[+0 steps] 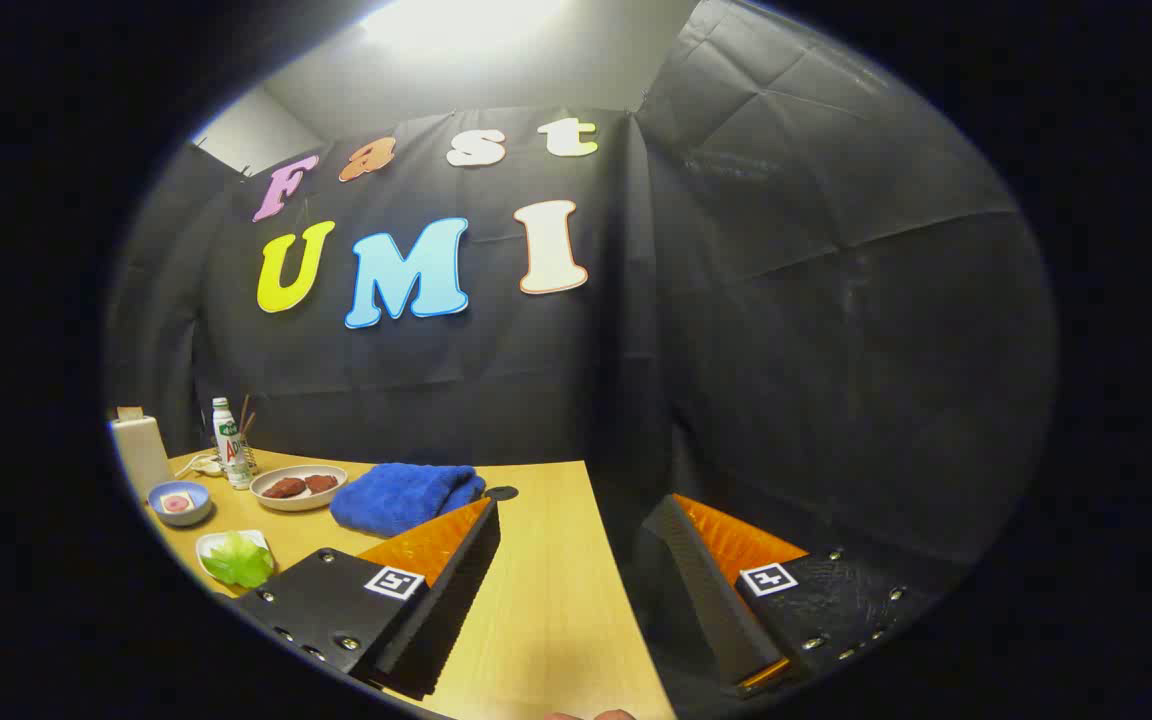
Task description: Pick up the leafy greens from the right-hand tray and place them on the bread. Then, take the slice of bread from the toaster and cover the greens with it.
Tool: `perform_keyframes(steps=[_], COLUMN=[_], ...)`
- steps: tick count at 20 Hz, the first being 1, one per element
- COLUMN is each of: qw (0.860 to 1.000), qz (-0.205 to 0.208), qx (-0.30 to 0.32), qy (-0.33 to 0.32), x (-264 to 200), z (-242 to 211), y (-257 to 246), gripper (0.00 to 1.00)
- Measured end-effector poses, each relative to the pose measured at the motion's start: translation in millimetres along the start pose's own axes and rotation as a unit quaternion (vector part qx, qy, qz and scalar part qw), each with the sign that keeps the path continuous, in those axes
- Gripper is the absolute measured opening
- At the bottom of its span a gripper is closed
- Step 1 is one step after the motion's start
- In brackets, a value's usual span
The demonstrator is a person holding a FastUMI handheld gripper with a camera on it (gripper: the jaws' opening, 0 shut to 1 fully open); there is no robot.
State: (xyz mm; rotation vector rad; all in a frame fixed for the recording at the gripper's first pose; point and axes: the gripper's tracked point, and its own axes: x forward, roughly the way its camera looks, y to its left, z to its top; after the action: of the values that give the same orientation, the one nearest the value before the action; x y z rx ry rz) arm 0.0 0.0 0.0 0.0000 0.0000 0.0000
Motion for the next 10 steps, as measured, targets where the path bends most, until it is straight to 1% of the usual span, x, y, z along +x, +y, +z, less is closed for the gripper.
perform_keyframes(steps=[3, 7, 10], qw=[0.999, 0.998, 0.996], qz=[0.042, 0.052, 0.082], qx=[0.023, -0.011, -0.016], qy=[-0.005, -0.035, -0.032], x=[-27, -48, -64], z=[27, 60, 64], y=[54, 101, 143], gripper=[0.99, 0.99, 0.99])
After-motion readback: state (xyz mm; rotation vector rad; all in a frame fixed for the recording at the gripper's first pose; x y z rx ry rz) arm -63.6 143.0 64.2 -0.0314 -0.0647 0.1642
